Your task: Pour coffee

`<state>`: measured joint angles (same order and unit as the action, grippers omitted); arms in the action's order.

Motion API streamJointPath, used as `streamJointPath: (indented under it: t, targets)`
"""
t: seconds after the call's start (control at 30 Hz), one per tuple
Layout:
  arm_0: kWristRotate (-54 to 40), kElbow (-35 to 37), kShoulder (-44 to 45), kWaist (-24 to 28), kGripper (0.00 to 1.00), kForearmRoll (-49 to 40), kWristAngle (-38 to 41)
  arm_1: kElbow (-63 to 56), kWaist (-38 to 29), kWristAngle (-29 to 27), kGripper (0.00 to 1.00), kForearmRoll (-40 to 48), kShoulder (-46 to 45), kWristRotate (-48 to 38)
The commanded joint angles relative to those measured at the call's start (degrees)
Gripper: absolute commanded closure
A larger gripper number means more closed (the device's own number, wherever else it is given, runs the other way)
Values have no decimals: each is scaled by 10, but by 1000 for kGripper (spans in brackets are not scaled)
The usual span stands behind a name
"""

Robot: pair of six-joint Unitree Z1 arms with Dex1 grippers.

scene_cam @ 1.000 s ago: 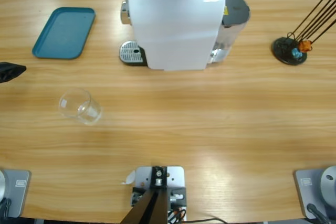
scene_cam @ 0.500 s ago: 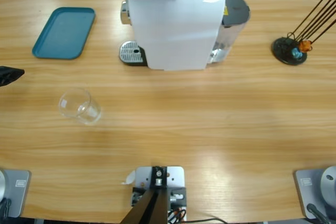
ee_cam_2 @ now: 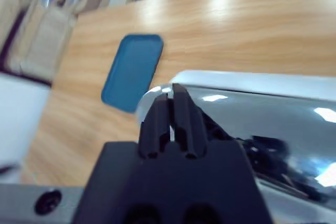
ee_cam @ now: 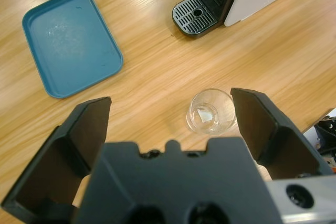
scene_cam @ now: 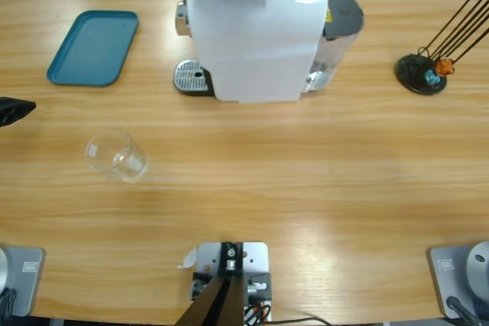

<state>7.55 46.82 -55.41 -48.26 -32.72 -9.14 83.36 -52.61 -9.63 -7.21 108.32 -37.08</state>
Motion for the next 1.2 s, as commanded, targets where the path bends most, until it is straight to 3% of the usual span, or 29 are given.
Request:
streamJointPath:
  t: [0.03, 0.17, 0.47, 0.6, 0.7, 0.83, 1.07, 1.2]
  targets:
    - [11, -20, 14, 5, 0, -7, 9, -8, -16, 75, 0, 1, -52, 233]
    - [37, -25, 15, -10, 0, -8, 11, -27, -16, 68, 0, -27, -127, 253]
    - [172, -124, -1, -135, 0, 78, -6, -272, -45, 42, 0, -42, -312, 261]
    - [211, -132, -20, -174, 0, 80, -35, -347, -47, 33, 0, -111, -409, 261]
    - [247, -132, -72, -233, 0, 100, -70, -380, -47, 16, 0, -133, -460, 259]
    - [294, -133, -120, -289, 0, 124, -127, -394, -47, -4, 0, -151, -481, 252]
    - [340, -151, -139, -293, 0, 104, -184, -404, -47, -9, 0, -151, -482, 243]
    - [350, -164, -163, -294, 0, 152, -191, -392, -47, -18, 0, -156, -483, 230]
